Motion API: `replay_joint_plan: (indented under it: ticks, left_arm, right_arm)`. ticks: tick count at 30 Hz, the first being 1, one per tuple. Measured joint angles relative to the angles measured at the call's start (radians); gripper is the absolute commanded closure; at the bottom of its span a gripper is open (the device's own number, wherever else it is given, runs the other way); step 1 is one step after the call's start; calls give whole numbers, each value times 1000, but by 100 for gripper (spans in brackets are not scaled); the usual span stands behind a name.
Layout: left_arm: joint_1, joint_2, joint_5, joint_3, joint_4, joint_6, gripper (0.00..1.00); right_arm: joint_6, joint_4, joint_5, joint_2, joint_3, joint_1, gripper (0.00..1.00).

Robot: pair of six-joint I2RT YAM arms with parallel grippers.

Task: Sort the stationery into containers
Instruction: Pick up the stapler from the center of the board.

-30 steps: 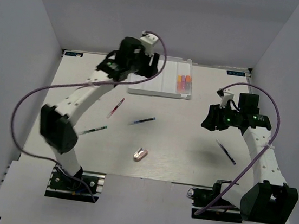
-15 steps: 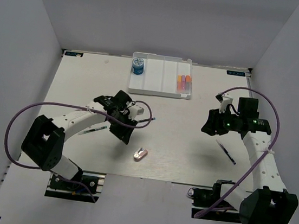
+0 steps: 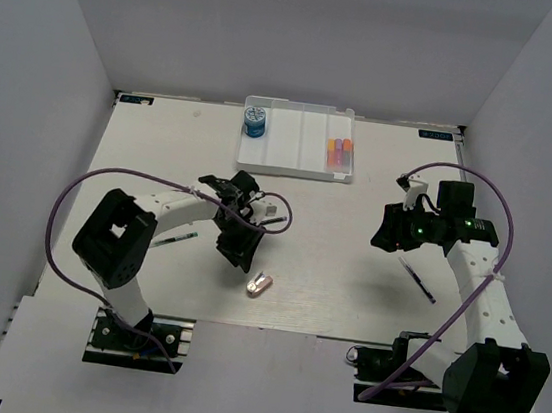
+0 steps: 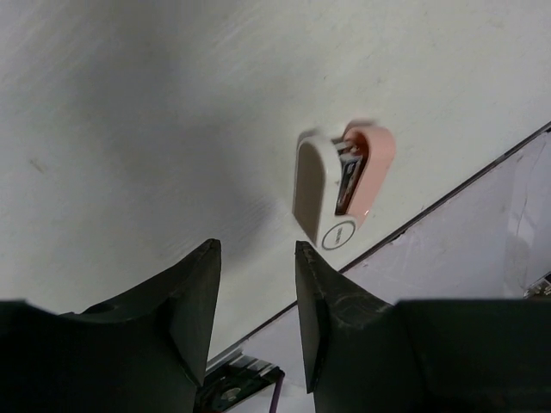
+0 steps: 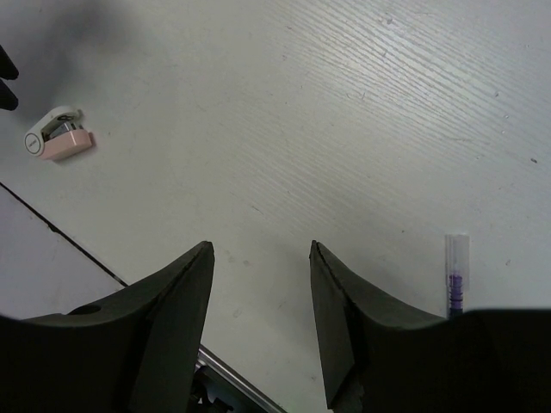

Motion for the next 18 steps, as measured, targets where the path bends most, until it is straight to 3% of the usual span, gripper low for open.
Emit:
replay_joint_plan:
  ticks: [18]
  left_arm:
    - [-145,40,-29,39,74,-66,52]
  right_arm:
    - [-3,-1,20,2,0,0,45]
